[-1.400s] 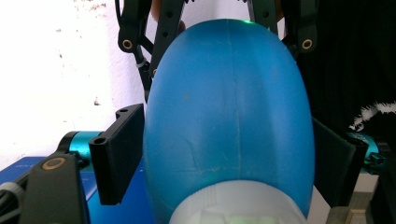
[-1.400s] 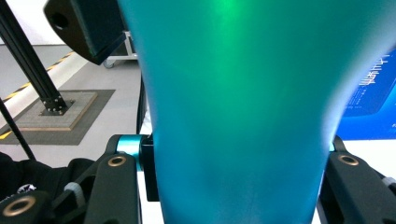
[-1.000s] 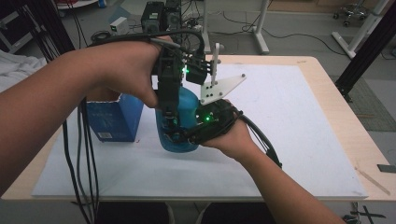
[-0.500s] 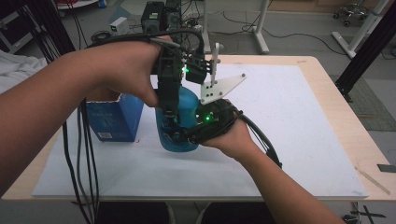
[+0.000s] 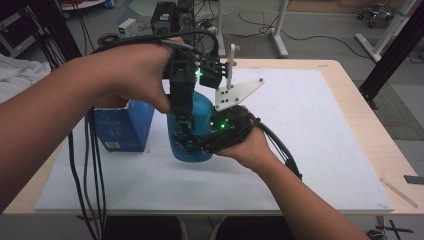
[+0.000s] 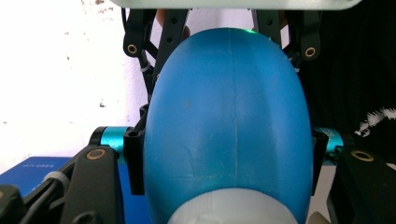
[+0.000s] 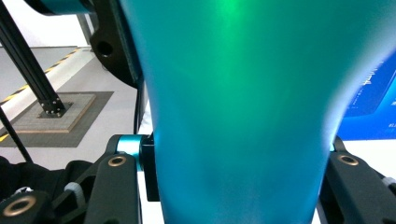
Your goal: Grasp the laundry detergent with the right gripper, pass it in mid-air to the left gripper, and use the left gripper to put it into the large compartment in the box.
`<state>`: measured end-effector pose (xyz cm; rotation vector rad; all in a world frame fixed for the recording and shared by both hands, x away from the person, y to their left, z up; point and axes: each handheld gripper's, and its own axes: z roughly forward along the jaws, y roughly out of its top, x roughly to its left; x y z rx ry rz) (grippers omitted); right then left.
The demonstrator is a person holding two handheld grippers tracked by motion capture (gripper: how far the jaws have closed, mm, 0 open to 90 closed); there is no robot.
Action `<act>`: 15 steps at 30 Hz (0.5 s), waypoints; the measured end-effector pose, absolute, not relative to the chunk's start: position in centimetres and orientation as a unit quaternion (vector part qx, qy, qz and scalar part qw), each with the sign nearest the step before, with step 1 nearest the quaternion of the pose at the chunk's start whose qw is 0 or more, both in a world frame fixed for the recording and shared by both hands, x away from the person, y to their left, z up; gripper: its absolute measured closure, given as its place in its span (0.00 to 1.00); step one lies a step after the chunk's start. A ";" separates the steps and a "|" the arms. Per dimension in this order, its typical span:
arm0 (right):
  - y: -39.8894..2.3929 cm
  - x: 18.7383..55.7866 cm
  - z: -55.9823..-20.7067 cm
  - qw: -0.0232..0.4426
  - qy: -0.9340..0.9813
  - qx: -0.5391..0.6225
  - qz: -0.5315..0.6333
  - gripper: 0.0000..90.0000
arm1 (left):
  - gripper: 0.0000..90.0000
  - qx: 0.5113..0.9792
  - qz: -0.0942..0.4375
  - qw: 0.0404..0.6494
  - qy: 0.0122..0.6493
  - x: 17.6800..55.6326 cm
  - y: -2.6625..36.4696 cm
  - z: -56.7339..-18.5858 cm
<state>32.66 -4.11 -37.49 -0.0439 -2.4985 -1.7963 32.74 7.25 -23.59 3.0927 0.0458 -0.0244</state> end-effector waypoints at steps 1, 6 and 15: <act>-4.1 32.6 -37.5 0.032 -0.812 -0.014 -0.583 0.51 | 0.43 1.000 -0.006 0.020 0.010 32.7 7.2 -23.6; -4.2 32.6 -37.4 0.032 -0.811 -0.011 -0.583 0.50 | 0.43 1.000 -0.006 0.021 0.011 32.6 7.1 -23.5; -4.9 33.1 -37.3 0.044 -0.813 -0.039 -0.580 0.35 | 0.43 1.000 -0.007 0.023 0.014 32.9 7.1 -23.2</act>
